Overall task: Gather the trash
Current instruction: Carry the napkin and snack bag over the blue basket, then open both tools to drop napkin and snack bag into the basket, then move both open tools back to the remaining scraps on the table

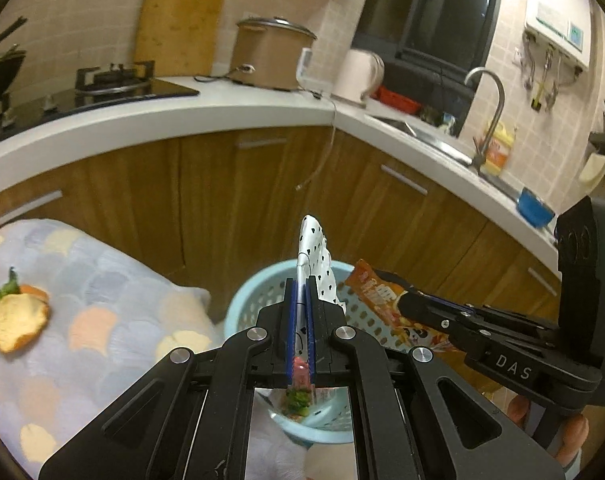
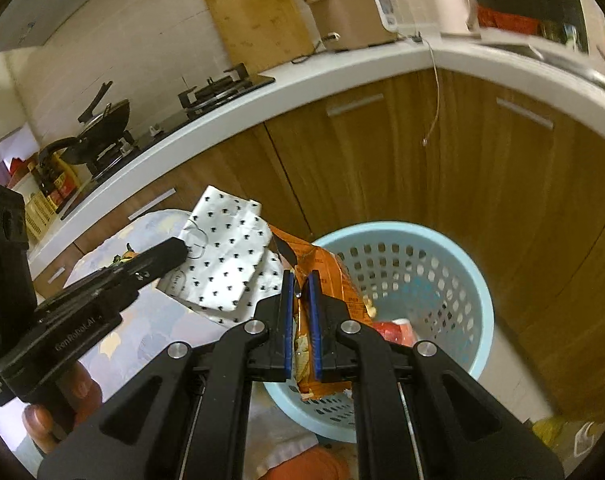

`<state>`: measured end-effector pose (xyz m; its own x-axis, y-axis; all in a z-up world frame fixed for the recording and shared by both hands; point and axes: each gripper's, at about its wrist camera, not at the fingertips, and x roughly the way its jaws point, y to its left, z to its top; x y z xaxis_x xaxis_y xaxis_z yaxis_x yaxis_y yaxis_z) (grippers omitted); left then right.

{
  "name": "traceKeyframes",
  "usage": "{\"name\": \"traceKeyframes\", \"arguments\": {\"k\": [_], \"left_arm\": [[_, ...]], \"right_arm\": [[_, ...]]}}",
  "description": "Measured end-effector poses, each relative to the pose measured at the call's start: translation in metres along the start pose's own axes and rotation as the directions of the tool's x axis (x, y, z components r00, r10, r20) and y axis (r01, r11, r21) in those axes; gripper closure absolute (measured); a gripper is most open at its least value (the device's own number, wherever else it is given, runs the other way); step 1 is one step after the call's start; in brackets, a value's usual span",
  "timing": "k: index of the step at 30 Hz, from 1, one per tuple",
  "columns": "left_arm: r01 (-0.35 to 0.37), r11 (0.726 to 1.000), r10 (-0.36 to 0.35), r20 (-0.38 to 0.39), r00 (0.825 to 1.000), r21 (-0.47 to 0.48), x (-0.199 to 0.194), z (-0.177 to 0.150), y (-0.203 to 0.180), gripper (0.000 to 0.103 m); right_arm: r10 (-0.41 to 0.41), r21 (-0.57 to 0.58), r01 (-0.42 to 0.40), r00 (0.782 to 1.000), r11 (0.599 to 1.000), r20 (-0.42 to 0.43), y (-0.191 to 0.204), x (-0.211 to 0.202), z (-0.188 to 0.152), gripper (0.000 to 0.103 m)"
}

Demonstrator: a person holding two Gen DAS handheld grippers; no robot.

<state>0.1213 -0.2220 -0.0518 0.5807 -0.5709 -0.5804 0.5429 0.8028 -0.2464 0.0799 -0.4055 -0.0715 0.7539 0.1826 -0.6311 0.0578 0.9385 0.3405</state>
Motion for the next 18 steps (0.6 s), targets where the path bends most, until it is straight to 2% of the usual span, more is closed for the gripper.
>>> {"name": "traceKeyframes", "arguments": {"k": [4,6,7,8,18], "left_arm": [[0.011,1.0,-0.011,-0.033,0.999,-0.003,0.014,-0.002,-0.003,0.098],[0.01,1.0,-0.01,-0.049,0.999,-0.007,0.02,-0.005,-0.001,0.088],[0.009,1.0,-0.01,-0.056,0.998,-0.011,0.022,-0.006,0.0,0.073],[-0.003,1.0,0.002,-0.052,0.999,-0.014,0.023,-0.007,0.001,0.063],[-0.02,0.999,0.019,-0.032,0.999,-0.04,0.01,-0.007,0.019,0.062]], "right_arm": [[0.009,0.027,-0.008,0.999,1.0,-0.033,-0.011,0.011,-0.002,0.097],[0.015,0.043,-0.013,0.999,0.999,-0.051,-0.016,0.017,-0.003,0.096],[0.016,0.05,-0.014,0.998,0.999,-0.058,-0.018,0.019,-0.004,0.095],[0.017,0.056,-0.013,0.998,0.998,-0.065,-0.019,0.021,-0.004,0.092],[0.003,0.053,0.0,0.997,0.999,-0.071,-0.015,0.028,-0.005,0.08]]}}
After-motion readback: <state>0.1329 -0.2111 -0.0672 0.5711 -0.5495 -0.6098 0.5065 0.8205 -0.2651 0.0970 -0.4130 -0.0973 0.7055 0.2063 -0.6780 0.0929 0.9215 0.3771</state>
